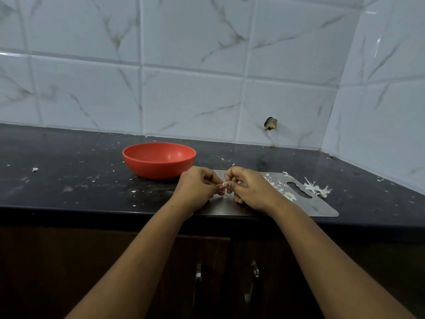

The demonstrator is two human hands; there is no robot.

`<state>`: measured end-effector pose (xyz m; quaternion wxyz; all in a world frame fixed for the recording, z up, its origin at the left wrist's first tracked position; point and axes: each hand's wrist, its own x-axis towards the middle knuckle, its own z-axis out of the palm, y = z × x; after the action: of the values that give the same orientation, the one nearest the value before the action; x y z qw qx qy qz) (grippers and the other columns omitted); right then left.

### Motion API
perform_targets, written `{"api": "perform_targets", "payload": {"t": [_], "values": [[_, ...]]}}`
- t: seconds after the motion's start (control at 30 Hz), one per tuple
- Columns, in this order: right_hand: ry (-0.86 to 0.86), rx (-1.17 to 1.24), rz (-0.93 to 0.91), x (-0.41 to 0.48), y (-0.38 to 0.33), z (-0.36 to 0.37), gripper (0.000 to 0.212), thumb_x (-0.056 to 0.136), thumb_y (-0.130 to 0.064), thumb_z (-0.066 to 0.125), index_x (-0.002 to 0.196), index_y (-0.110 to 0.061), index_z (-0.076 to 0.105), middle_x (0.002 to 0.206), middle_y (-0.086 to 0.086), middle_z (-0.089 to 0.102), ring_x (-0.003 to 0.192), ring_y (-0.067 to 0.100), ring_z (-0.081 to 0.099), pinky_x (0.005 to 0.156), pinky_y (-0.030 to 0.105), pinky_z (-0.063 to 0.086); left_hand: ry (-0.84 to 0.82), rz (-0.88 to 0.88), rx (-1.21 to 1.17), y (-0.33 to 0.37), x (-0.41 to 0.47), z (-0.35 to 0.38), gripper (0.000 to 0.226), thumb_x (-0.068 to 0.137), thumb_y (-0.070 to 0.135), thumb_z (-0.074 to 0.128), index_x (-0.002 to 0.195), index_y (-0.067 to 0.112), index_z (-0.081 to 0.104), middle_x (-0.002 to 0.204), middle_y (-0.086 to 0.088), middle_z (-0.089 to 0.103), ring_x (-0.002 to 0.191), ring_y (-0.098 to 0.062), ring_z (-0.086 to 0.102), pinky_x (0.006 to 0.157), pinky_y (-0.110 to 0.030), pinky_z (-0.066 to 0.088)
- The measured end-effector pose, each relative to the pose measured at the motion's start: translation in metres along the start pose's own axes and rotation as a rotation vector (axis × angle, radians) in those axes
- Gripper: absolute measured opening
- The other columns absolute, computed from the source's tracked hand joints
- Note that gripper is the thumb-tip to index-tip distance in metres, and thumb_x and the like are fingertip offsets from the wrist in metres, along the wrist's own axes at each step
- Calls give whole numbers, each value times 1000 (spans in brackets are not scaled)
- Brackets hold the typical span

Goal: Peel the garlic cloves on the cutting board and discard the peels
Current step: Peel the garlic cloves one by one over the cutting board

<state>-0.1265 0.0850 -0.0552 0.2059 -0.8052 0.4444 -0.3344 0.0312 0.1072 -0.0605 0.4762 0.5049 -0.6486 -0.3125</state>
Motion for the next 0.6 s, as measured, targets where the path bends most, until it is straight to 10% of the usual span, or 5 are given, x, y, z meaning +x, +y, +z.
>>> {"api": "perform_targets", "payload": {"t": [0.6], "values": [[36,-8,-27,-10,-2,4,20,103,-16,40,86,-25,44,85,-10,62,64,5,54,61,18,42,151,-184,-258,1,8,0,6,87,6,67,81,6,67,74,-7,69,58,-12,56,59,-21,50]]}}
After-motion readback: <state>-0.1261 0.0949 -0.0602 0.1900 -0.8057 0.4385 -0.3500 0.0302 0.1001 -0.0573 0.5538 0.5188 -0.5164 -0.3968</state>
